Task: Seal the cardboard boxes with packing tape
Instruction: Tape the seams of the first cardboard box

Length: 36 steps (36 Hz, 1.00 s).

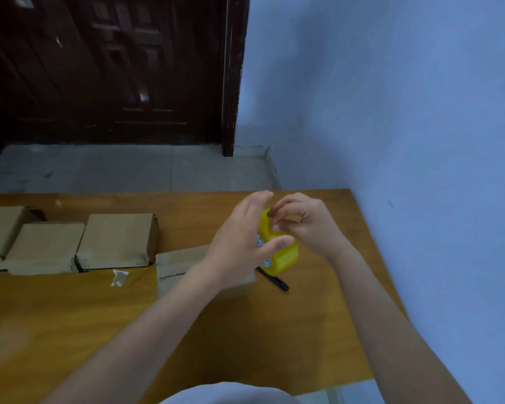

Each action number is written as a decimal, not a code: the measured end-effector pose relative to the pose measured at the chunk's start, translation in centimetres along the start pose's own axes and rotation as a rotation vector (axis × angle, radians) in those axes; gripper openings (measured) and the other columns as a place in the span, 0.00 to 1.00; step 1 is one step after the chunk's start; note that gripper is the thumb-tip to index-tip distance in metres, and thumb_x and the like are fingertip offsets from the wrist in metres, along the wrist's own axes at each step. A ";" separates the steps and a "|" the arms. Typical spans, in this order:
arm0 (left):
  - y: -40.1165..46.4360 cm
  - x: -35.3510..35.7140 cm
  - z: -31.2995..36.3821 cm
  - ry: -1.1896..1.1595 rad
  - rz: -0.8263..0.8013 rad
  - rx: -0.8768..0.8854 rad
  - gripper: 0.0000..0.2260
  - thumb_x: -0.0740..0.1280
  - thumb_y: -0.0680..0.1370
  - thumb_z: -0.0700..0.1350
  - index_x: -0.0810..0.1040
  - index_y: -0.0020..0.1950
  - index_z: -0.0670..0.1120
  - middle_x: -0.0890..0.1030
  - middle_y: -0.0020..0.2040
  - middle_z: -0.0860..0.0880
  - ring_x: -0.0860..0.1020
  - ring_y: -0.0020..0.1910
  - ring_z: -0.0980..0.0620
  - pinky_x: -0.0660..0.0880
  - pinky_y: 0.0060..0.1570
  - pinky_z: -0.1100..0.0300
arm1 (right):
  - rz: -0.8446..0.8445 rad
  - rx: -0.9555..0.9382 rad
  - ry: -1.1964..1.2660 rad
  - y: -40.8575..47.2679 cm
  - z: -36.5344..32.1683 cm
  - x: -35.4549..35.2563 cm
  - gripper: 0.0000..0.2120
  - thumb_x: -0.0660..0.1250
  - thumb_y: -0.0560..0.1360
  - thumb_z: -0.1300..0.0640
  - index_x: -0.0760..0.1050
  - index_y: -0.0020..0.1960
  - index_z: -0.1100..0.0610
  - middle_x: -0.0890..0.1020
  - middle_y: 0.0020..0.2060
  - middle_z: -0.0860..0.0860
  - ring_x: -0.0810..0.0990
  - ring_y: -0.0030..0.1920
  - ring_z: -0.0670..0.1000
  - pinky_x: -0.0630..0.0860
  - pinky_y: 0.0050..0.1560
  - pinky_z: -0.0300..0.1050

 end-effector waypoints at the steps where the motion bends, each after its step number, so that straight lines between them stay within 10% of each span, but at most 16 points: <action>1: 0.3 0.2 0.2 -0.021 -0.029 -0.020 0.34 0.66 0.73 0.63 0.62 0.74 0.49 0.68 0.70 0.54 0.66 0.68 0.57 0.68 0.66 0.59 | 0.011 0.007 0.012 0.1 -0.3 -0.1 0.04 0.73 0.65 0.62 0.83 0.37 0.55 0.80 0.39 0.39 0.78 0.45 0.48 0.74 0.49 0.41; 13: 0.1 1.8 -3.8 -0.367 0.009 -0.387 0.10 0.65 0.76 0.59 0.70 0.43 0.55 0.77 0.41 0.56 0.77 0.42 0.51 0.74 0.45 0.44 | 0.345 -0.012 0.037 0.6 -2.1 0.1 0.08 0.70 0.66 0.73 0.82 0.36 0.61 0.82 0.35 0.50 0.80 0.37 0.47 0.77 0.39 0.40; 20: 0.4 1.5 -3.5 -0.540 -0.007 -0.355 0.07 0.65 0.72 0.57 0.78 0.45 0.57 0.78 0.42 0.52 0.76 0.43 0.51 0.74 0.48 0.46 | 0.213 0.068 0.058 2.1 -1.9 0.8 0.13 0.69 0.65 0.71 0.79 0.44 0.56 0.79 0.40 0.50 0.78 0.39 0.47 0.77 0.41 0.45; 26: -0.7 2.9 -4.2 -0.752 -0.003 -0.533 0.10 0.64 0.80 0.42 0.70 0.38 0.45 0.71 0.38 0.44 0.72 0.31 0.53 0.72 0.32 0.60 | 0.388 0.243 0.206 1.2 -1.1 -0.6 0.02 0.67 0.76 0.57 0.76 0.44 0.54 0.80 0.38 0.45 0.78 0.40 0.45 0.74 0.44 0.38; 31: -1.0 2.7 -5.1 -0.810 0.068 -0.568 0.10 0.64 0.80 0.43 0.72 0.38 0.45 0.75 0.38 0.46 0.74 0.33 0.52 0.74 0.34 0.59 | 0.012 0.565 0.348 -2.3 1.1 1.2 0.27 0.61 0.64 0.28 0.75 0.49 0.49 0.82 0.45 0.46 0.81 0.45 0.47 0.77 0.48 0.45; 36: -0.6 1.9 -6.0 -0.802 0.137 -0.601 0.12 0.63 0.80 0.46 0.73 0.37 0.47 0.75 0.39 0.45 0.75 0.38 0.46 0.75 0.33 0.60 | -0.292 0.596 0.424 -6.3 0.4 3.1 0.23 0.69 0.71 0.40 0.77 0.56 0.56 0.83 0.51 0.55 0.82 0.49 0.52 0.77 0.52 0.51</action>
Point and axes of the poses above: each hand's wrist, its own y-axis towards the middle knuckle, its own x-axis out of the palm, z = x × y, the point moved 6 cm from there along y, towards the middle knuckle
